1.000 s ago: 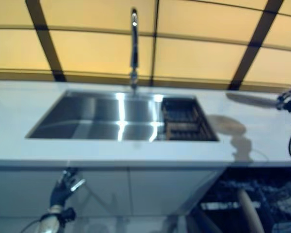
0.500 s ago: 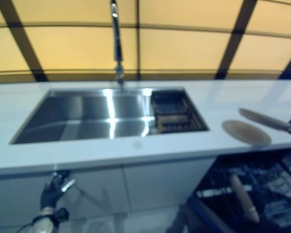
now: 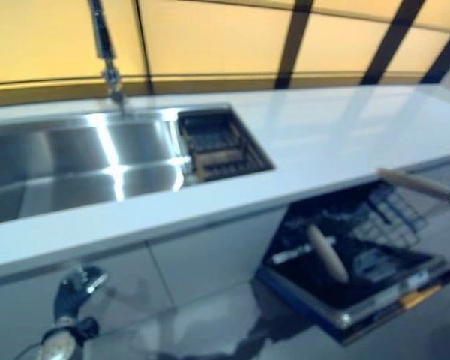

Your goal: Take plates into dishwasher

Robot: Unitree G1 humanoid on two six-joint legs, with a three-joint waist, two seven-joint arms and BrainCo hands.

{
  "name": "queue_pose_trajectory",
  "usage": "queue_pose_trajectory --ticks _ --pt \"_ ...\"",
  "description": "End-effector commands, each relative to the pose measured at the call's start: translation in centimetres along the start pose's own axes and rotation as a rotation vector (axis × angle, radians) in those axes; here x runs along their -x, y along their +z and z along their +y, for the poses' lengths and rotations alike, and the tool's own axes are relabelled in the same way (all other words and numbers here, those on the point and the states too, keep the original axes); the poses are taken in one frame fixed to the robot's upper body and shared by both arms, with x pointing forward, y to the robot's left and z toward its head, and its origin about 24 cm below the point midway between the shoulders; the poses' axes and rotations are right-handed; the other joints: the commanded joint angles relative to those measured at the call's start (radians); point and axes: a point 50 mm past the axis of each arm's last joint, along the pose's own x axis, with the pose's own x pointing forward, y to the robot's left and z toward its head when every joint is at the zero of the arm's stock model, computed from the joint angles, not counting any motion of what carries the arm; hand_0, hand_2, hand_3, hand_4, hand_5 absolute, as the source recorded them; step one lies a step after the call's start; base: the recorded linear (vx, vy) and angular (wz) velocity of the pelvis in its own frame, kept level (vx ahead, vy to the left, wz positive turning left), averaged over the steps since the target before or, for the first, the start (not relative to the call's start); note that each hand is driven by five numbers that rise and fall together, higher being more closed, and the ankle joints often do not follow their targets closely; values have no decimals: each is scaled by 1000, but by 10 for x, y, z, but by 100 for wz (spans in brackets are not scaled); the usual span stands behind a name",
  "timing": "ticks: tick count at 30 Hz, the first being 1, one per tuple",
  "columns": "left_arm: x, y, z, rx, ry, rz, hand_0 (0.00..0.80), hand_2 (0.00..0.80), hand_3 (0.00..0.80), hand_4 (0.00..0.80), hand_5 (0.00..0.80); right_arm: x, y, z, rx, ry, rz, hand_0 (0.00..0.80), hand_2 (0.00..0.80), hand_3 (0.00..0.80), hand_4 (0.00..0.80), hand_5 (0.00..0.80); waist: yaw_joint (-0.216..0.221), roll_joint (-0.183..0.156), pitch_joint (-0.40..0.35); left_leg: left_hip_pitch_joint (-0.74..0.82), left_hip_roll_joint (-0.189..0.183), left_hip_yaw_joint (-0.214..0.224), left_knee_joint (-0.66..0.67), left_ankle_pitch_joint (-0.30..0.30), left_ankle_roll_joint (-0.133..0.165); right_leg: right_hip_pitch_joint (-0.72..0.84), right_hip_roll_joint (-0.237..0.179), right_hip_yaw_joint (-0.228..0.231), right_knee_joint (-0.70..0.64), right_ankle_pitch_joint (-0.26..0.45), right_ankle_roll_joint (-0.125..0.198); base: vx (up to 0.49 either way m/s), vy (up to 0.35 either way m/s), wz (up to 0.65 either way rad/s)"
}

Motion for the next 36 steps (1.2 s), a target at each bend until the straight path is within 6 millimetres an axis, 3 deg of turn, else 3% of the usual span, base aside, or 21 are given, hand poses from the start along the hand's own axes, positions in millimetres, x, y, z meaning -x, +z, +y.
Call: queue_pose_trajectory --ticks 1,7,13,24,31,36 --pt "-24 43 -30 56 -95 -220 0 0 0 0 0 7 31 -32 -48 -84 -130 800 800 800 800 800 -49 14 -54 -66 -6 -67 14 14 55 92 -85 8 28 66 96 -22 -12 -6" --pt "-22 40 -35 56 -106 -218 0 0 0 0 0 13 19 -38 -47 -70 -83 800 800 800 800 800 -82 13 -58 -32 -4 -84 7 2 58 55 -71 37 59 56 88 -4 -19 -12" --pt "-24 43 -33 48 -111 -229 0 0 0 0 0 14 2 -27 -67 -20 -42 800 800 800 800 800 -95 12 -56 -16 0 -83 3 -3 59 37 -68 45 71 63 91 -5 -40 -7" --pt "-31 56 -35 48 -126 -273 0 0 0 0 0 4 -20 28 -136 126 12 800 800 800 800 800 -91 26 -31 -9 7 -88 1 -3 60 13 -76 26 95 66 90 -4 -21 -2" --pt "-31 57 -36 46 -138 -275 0 0 0 0 0 -1 -15 70 -187 213 0 800 800 800 800 800 -84 43 -14 -9 8 -105 -2 -1 59 13 -72 15 95 45 82 -3 -10 1" --pt "-31 60 -40 48 -156 -290 0 0 0 0 0 -5 -8 87 -208 240 -22 800 800 800 800 800 -79 55 -6 -20 9 -115 -4 5 52 12 -66 6 87 35 75 -27 -32 6"
